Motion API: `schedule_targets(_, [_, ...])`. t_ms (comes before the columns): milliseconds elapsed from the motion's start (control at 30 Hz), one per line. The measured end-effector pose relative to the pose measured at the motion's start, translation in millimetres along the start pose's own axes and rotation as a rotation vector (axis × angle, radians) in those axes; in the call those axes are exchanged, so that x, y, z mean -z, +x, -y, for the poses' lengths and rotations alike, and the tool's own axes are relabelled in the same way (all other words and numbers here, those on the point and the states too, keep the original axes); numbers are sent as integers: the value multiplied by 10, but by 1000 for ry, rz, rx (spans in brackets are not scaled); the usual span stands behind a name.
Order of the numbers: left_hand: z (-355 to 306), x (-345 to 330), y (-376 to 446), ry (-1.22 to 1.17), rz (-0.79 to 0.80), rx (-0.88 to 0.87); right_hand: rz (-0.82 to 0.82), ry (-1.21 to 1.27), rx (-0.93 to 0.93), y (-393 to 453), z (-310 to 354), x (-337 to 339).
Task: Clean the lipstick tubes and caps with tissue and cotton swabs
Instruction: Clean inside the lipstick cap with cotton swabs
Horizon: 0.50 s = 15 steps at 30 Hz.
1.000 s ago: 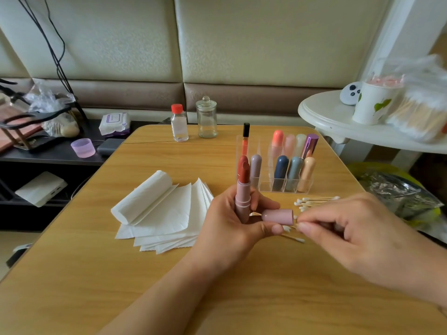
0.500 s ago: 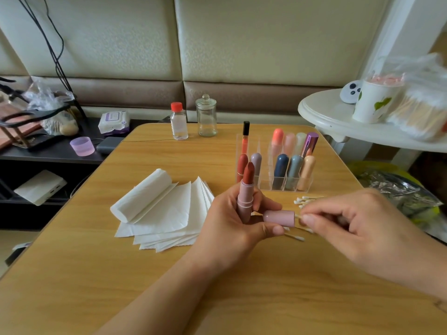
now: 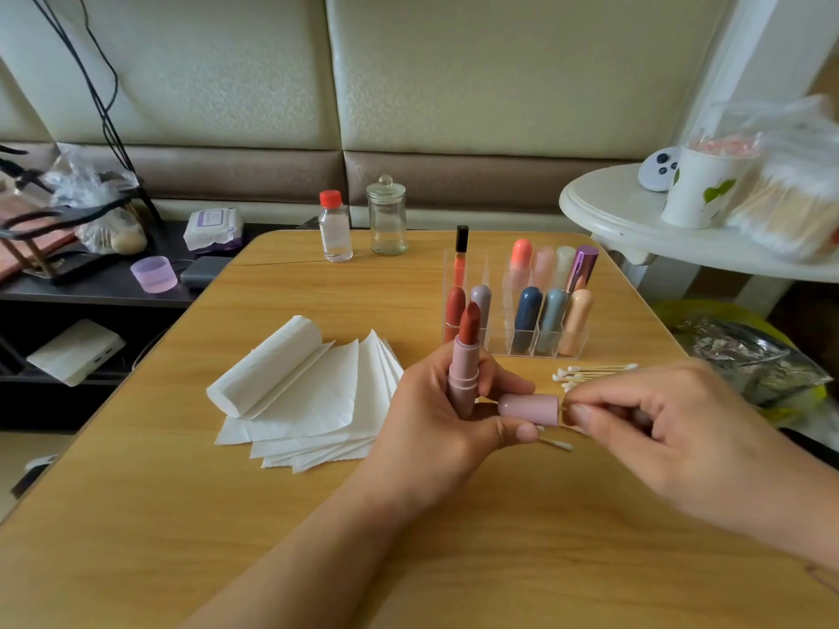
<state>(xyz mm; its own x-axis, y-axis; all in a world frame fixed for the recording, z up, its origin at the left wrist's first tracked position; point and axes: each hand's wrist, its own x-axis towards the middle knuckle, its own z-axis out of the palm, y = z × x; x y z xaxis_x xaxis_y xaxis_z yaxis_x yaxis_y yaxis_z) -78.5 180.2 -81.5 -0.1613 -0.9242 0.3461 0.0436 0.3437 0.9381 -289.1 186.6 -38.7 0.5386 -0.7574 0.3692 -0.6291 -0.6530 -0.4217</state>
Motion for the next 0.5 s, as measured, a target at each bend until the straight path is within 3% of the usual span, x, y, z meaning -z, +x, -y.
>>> schedule_targets(500, [22, 8, 2, 28, 10, 1, 4, 16, -32, 8, 12, -4])
